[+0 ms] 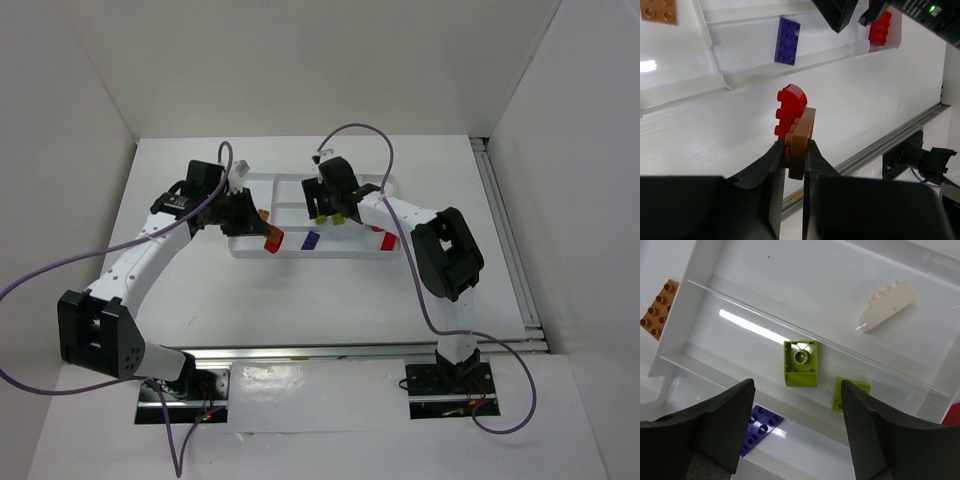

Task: Sort the legos into containers by color

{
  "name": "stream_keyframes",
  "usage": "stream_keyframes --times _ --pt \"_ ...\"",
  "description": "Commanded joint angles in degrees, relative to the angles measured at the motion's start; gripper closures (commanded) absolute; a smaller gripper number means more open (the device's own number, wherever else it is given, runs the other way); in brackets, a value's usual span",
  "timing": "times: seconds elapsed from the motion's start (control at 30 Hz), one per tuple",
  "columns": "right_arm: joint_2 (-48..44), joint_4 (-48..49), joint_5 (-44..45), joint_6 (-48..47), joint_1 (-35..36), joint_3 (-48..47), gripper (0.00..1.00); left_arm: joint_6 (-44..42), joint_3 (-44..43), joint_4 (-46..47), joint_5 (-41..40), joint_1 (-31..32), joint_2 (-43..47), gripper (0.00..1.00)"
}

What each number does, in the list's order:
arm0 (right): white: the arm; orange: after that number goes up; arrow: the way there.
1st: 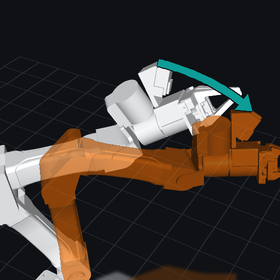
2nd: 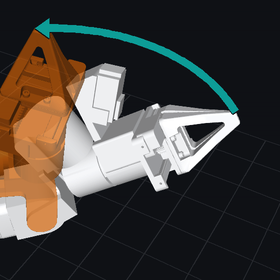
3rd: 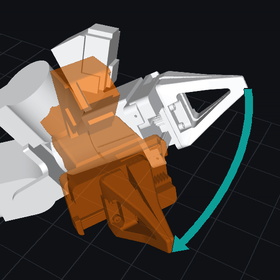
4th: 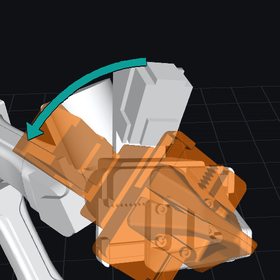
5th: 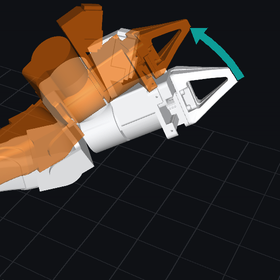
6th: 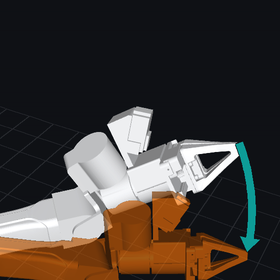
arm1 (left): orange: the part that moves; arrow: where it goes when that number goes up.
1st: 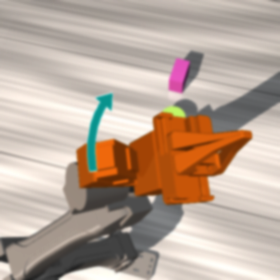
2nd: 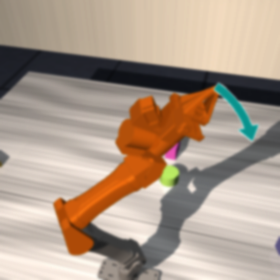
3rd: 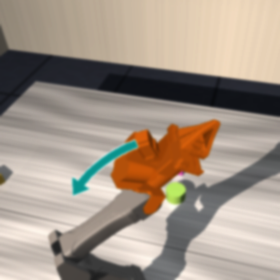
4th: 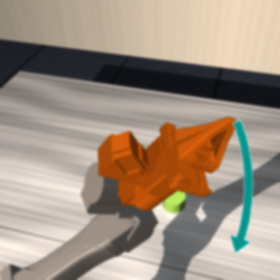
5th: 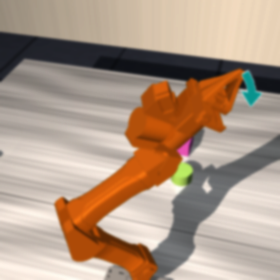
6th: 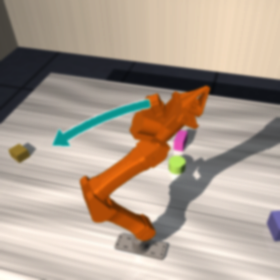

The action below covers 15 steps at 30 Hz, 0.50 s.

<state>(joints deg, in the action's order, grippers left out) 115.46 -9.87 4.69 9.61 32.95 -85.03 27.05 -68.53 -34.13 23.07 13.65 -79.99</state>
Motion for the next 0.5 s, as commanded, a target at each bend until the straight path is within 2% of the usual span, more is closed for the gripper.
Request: stream_keyframes --times 0.0,0.03,0.17,0.27,0.3,0.37,0.47 --pt "-3.3 1.5 0.8 0.3 -0.3 -2.2 0.23 1.3 -2.9 3.1 1.4 -0.9 -0.3 1.0" --pt "-4.4 1.5 0.8 0.3 -0.3 -1.0 0.23 1.8 -2.9 3.6 1.4 -0.9 -0.3 1.0" --pt "-13.0 3.5 -2.3 2.7 -2.3 5.7 0.41 2.5 -4.1 5.3 4.3 -2.0 -2.1 1.0" --pt "-22.0 10.4 -20.0 6.8 -7.0 14.8 0.41 4.1 -3.5 8.5 10.2 -3.6 -2.7 1.0" --pt "-25.9 15.1 -28.2 8.4 -7.9 17.1 0.38 4.8 -2.9 11.4 12.2 -4.5 -2.7 1.0" --pt "-28.5 19.2 -34.8 12.6 -8.7 22.1 0.35 6.4 -2.9 14.0 18.4 -5.4 -4.1 1.0" --pt "-30.6 24.3 -44.7 16.4 -9.8 24.7 0.26 9.1 -2.9 19.2 25.9 -6.9 -5.5 1.0"
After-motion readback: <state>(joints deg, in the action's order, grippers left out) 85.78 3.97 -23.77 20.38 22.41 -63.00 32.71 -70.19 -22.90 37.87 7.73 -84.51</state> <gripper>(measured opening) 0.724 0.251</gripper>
